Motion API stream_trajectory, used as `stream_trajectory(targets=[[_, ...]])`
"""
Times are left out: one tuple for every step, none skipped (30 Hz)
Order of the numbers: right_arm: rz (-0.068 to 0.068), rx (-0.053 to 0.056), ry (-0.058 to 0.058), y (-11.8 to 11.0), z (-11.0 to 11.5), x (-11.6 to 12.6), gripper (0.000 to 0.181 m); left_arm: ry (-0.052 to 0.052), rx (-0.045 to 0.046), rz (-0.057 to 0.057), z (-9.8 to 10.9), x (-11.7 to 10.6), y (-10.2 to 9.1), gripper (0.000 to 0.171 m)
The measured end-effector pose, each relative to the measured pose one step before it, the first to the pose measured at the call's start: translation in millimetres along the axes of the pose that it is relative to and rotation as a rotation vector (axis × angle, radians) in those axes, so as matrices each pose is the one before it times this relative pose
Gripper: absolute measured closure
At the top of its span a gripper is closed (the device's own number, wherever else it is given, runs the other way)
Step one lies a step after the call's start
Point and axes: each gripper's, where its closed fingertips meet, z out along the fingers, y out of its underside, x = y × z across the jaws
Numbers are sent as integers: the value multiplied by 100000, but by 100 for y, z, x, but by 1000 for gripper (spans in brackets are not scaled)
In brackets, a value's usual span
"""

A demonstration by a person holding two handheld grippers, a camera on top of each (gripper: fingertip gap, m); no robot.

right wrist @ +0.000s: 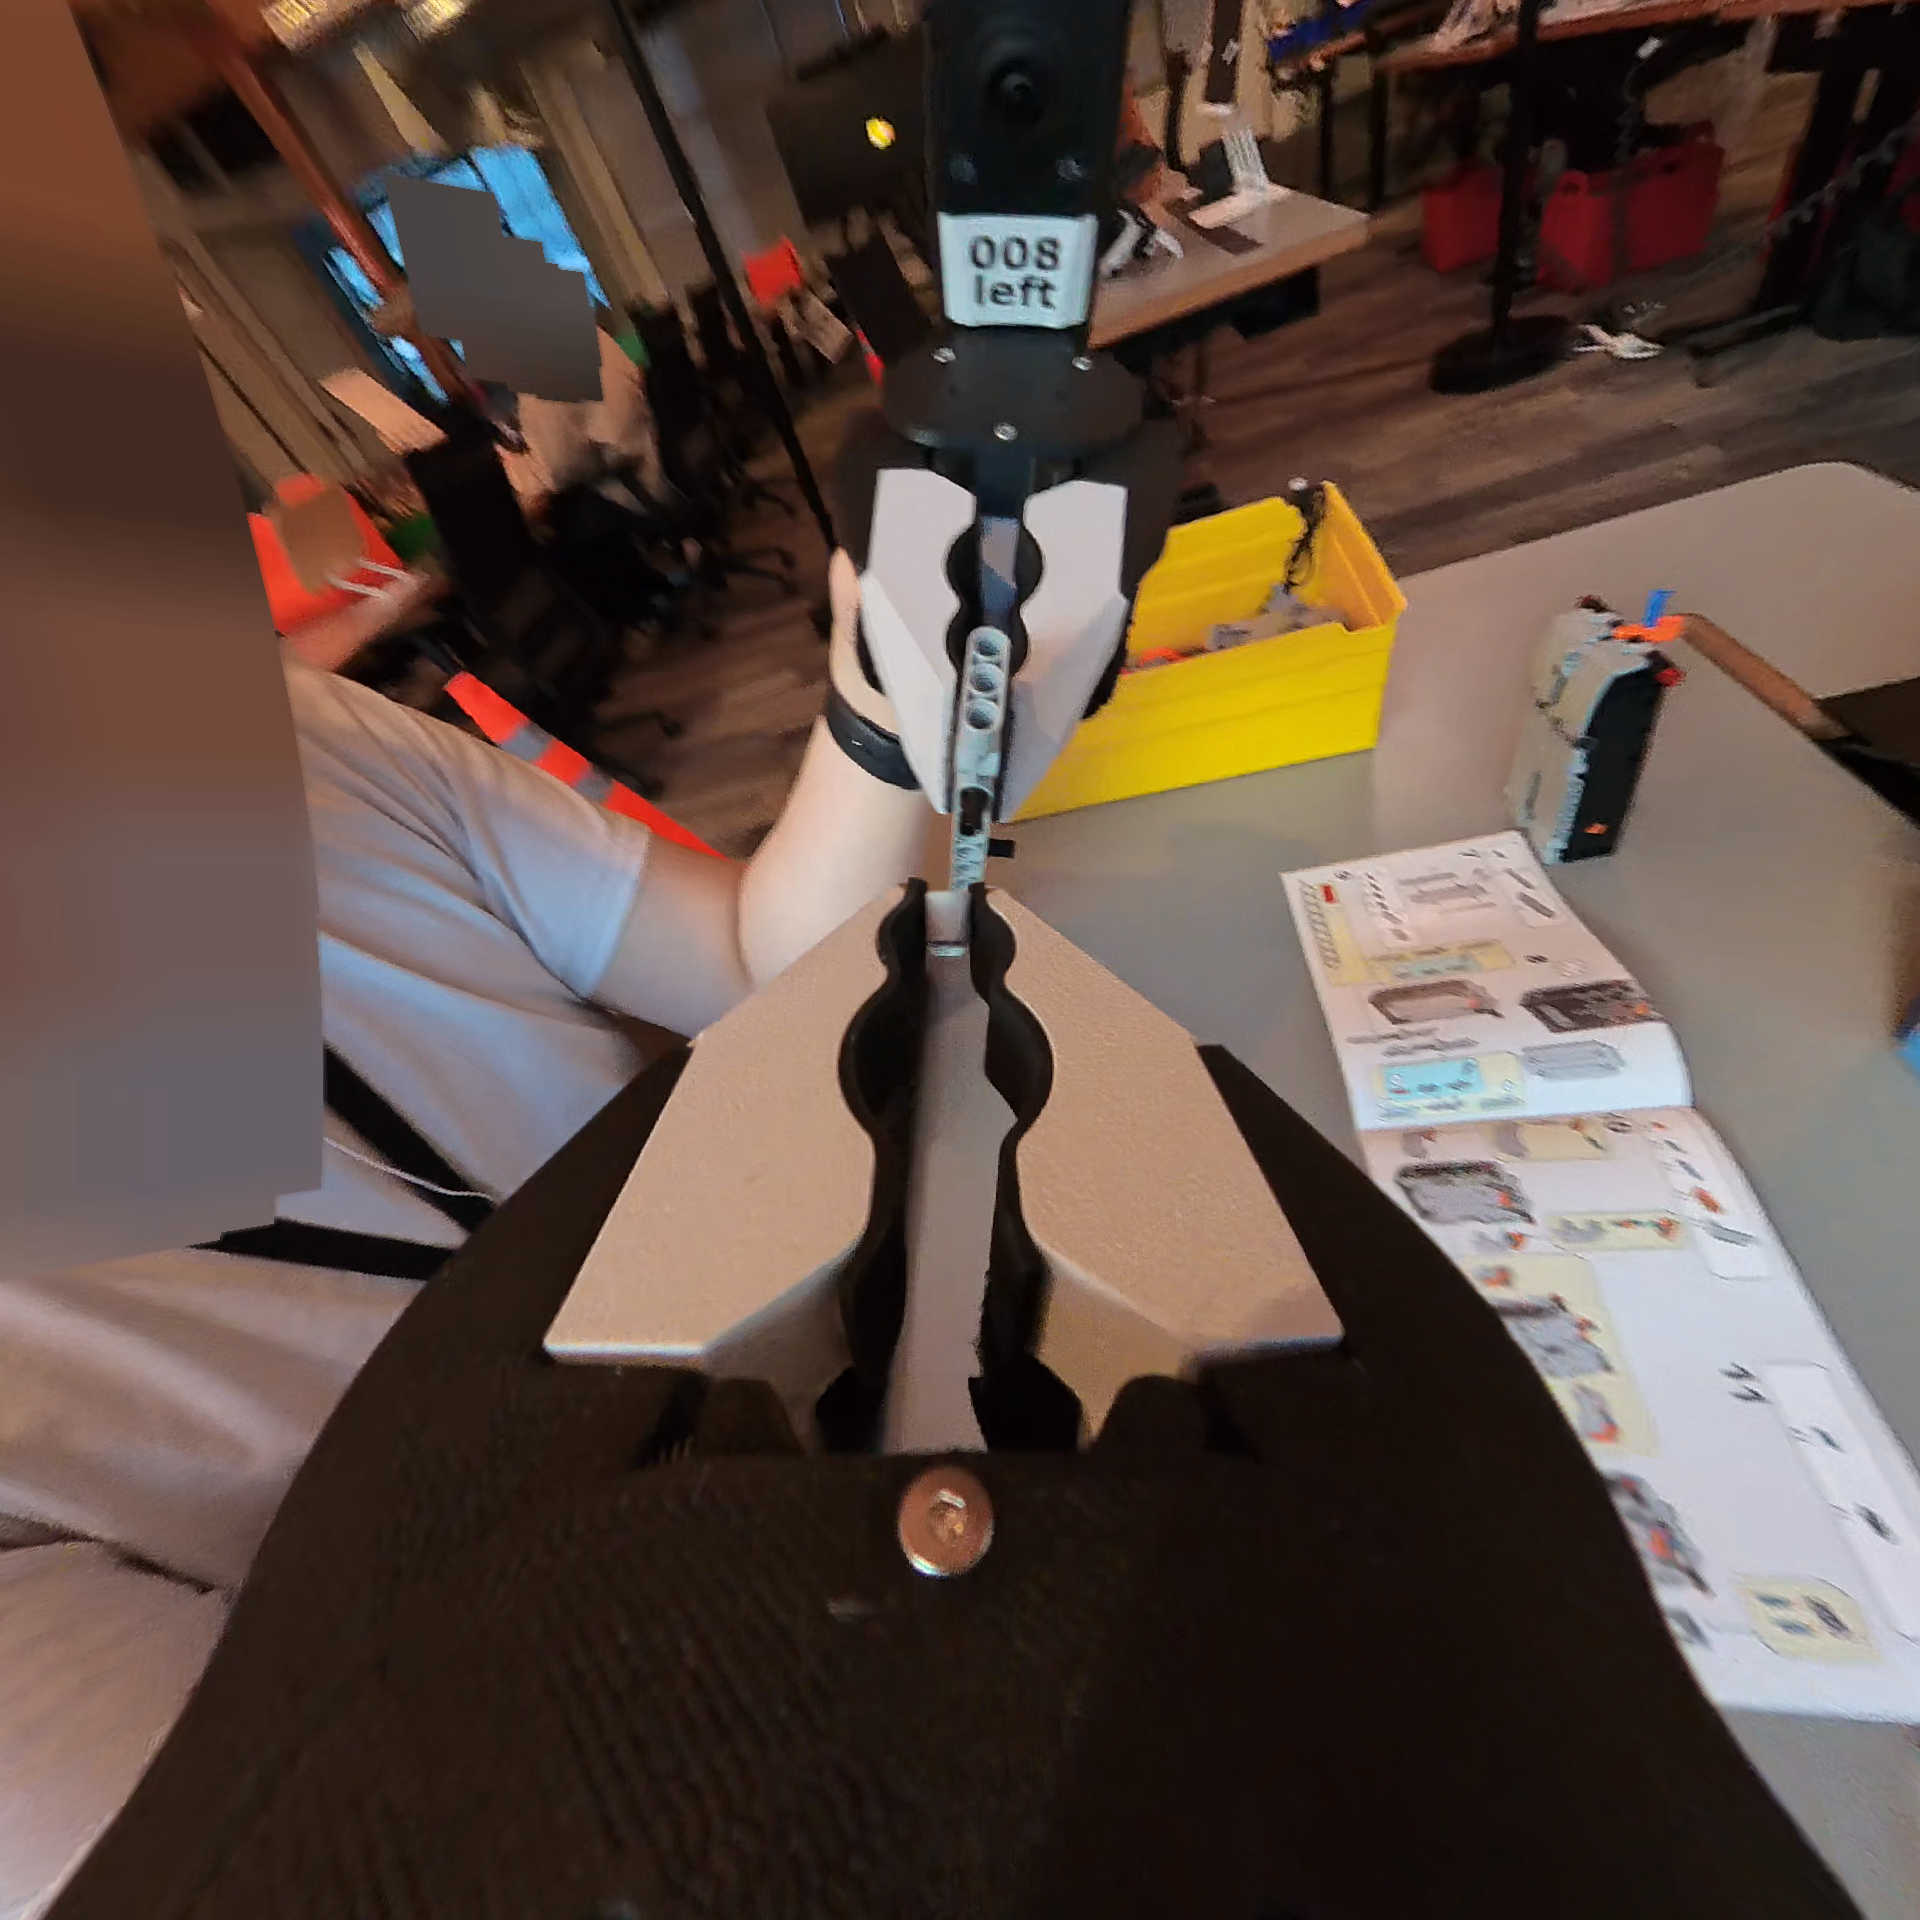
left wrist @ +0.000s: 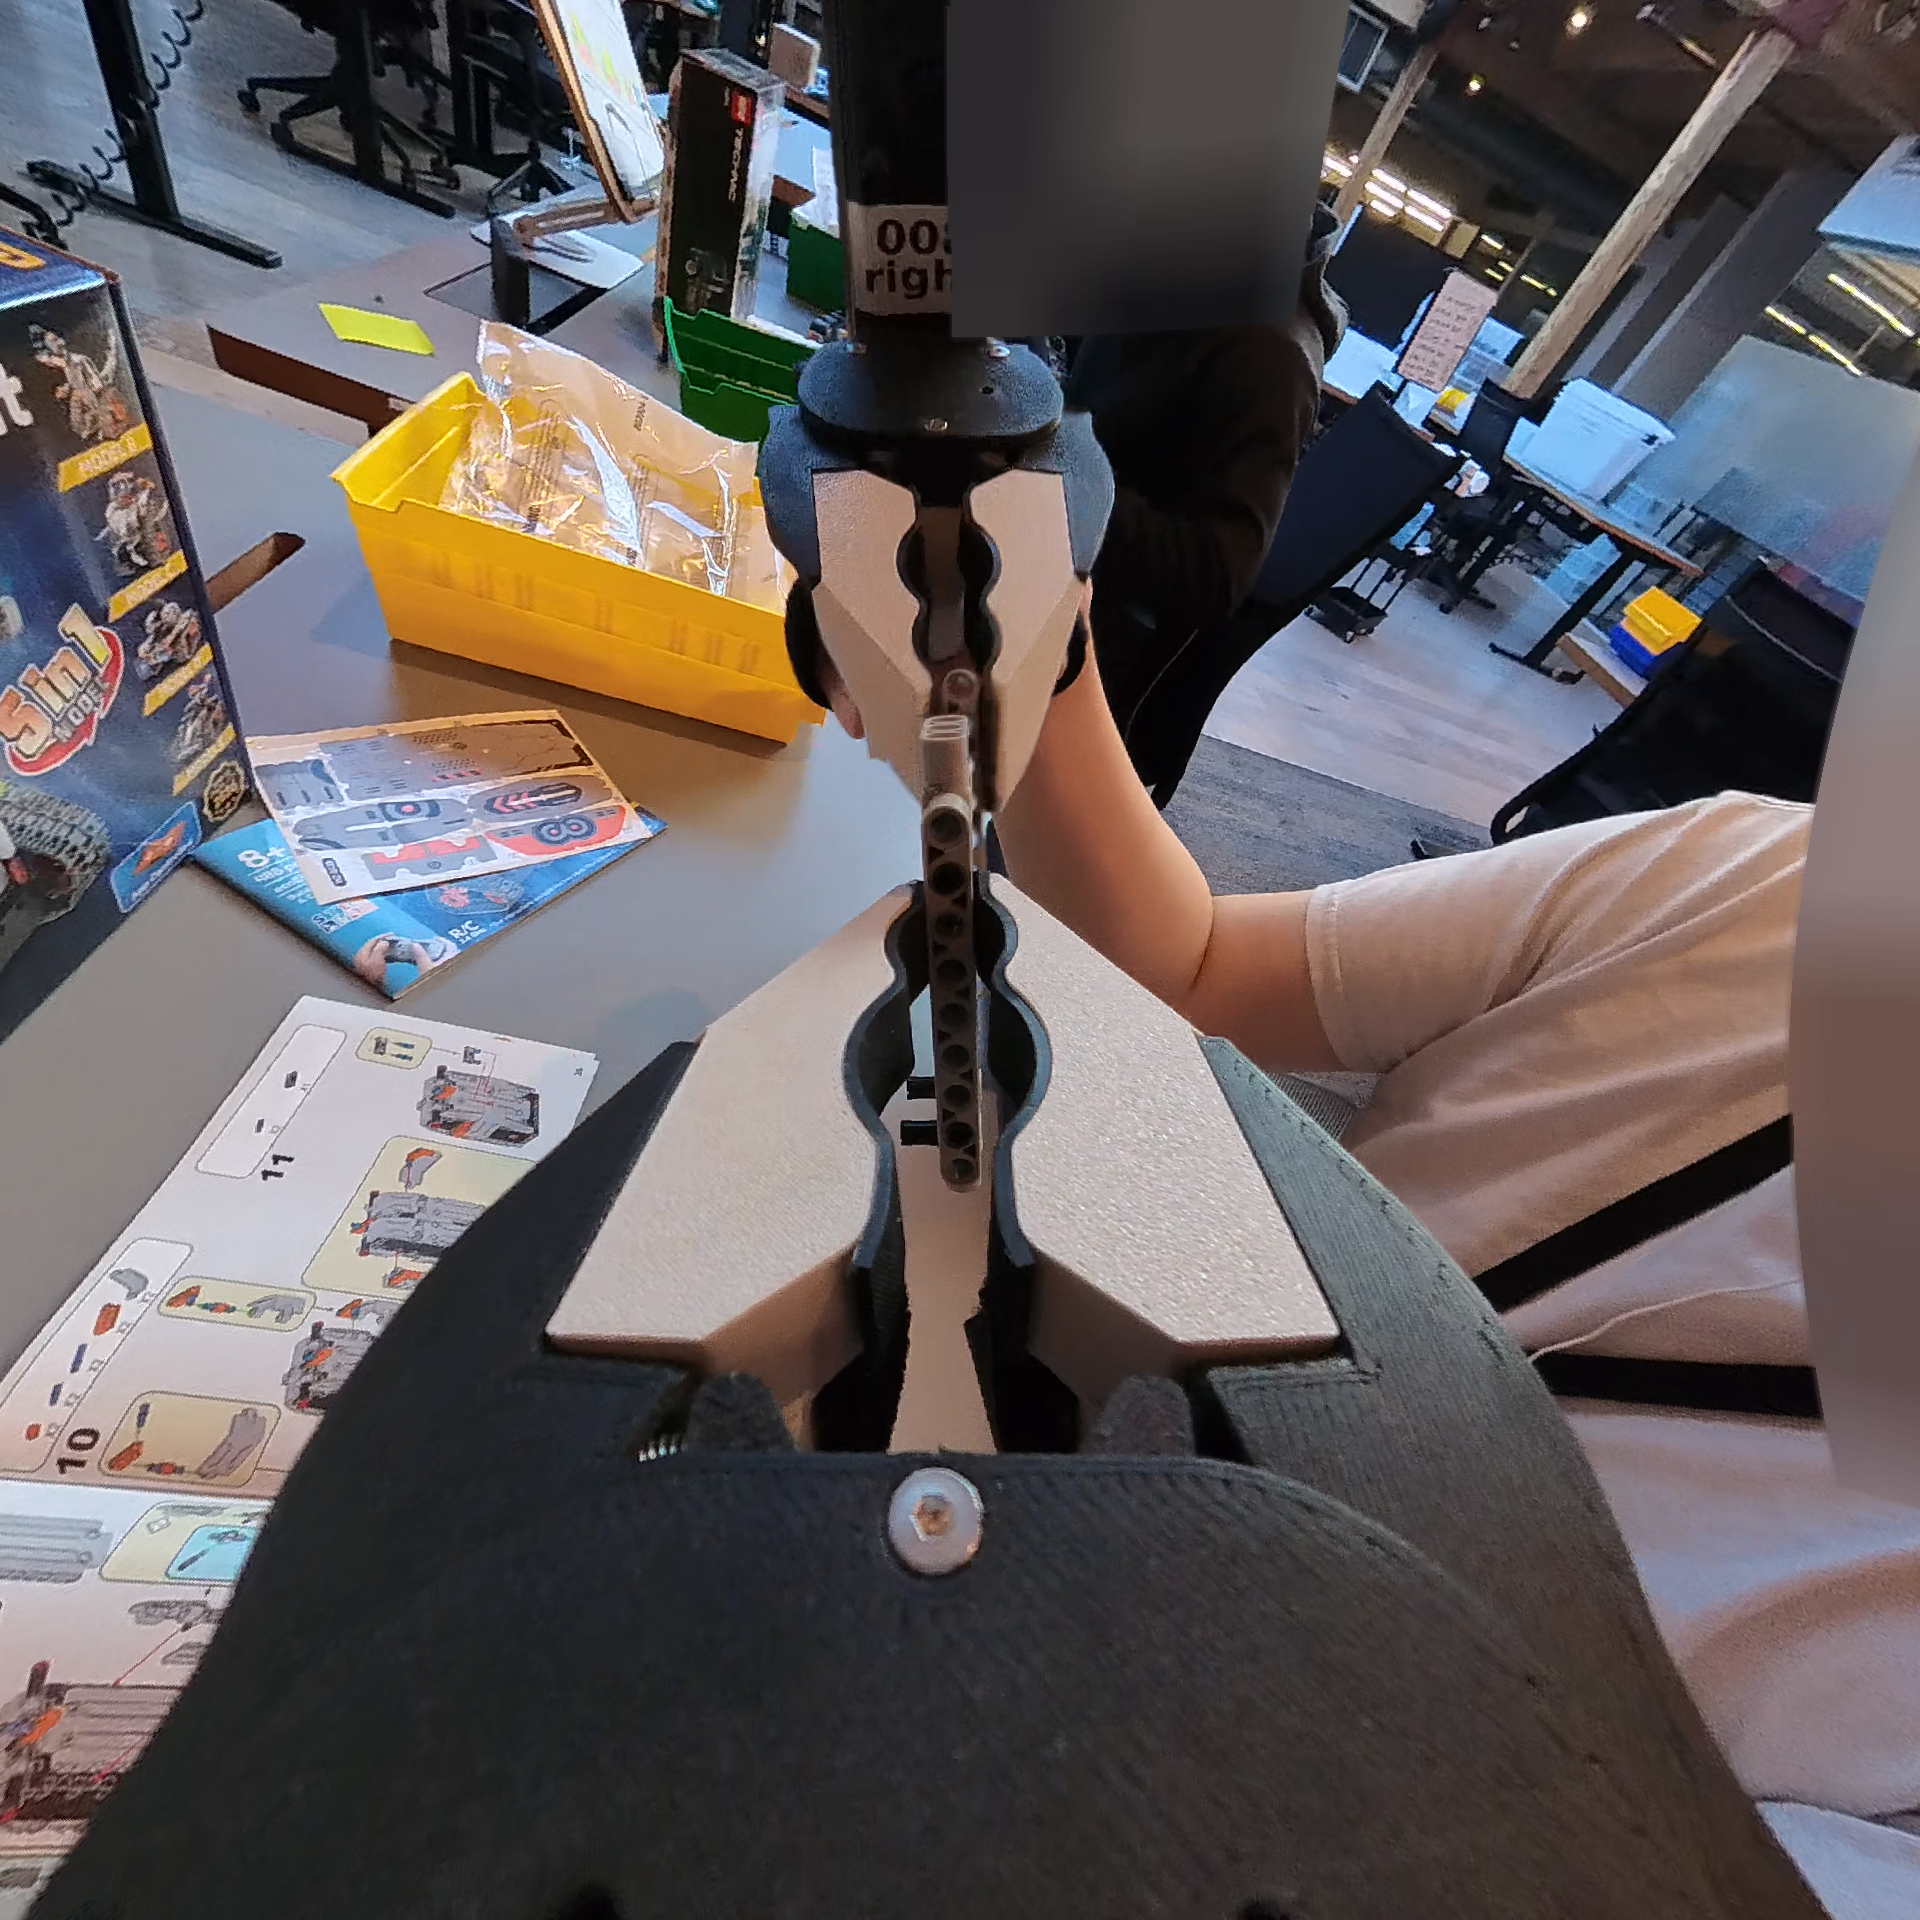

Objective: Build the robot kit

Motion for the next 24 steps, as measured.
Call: stream_trajectory(targets=[[851, 988, -2855, -68, -58, -255, 174, 56, 312, -583, 11, -115, -15, 167], [89, -39, -717, 54, -20, 6, 174, -125, 654, -547, -2, -115, -99, 167], [406, -587, 1279, 119, -8, 268, 174, 342, 915, -479, -25, -8, -142, 167], [273, -1002, 991, 178, 27, 199, 174, 920, 1388, -355, -49, 109, -223, 167], [-585, -414, -425, 79, 54, -63, 174, 849, 1436, -253, -67, 129, -236, 167], [-512, 242, -994, -59, 65, -181, 174, -72, 827, 93, -47, 38, -151, 167], [18, -157, -304, -8, 91, -79, 174, -737, 250, 449, -11, -39, -68, 167], [-362, -327, 33, 24, 117, -21, 174, -423, 170, 295, 20, 18, -52, 167], [-300, 100, -590, -34, 128, -108, 174, 413, 181, 216, 66, 139, -52, 167], [212, 15, -590, -12, 126, -52, 174, 731, 107, 217, 89, 169, -42, 167], [178, 123, 822, -38, 112, 193, 174, 609, -55, 90, 98, 149, -16, 167], [187, 259, 922, -42, 92, 240, 174, 211, -80, 15, 86, 65, -2, 167], [308, 637, -634, -75, 104, 25, 174, -216, 8, -124, 59, -40, -7, 167], [273, 1725, -1516, -248, 94, -85, 174, 120, 182, -345, 48, -14, -20, 167], [918, 2414, -1701, -363, 97, -65, 174, -45, 278, -355, 10, -59, -35, 167], [1522, 2664, -1059, -393, 93, 78, 174, -521, 392, -322, -31, -139, -47, 167], [1417, 2422, -488, -336, 93, 195, 175, -414, 822, -355, -66, -130, -122, 167], [1085, 2108, -884, -263, 107, 147, 174, -372, 1087, -429, -120, -128, -163, 167], [806, 2235, -895, -278, 79, 152, 174, -417, 1471, -528, -158, -156, -210, 167], [933, 3357, -453, -453, 5, 245, 174, -644, 2236, -624, -223, -191, -331, 167], [1464, 4411, -674, -590, -21, 244, 175, -957, 3052, -662, -284, -248, -458, 167], [2022, 4391, -1114, -575, 13, 215, 175, -585, 3222, -744, -297, -184, -491, 167], [1737, 4643, -892, -580, 10, 246, 175, -363, 2935, -637, -289, -136, -447, 167], [1379, 3196, -524, -346, 44, 261, 175, -997, 2997, -442, -311, -230, -466, 167]])
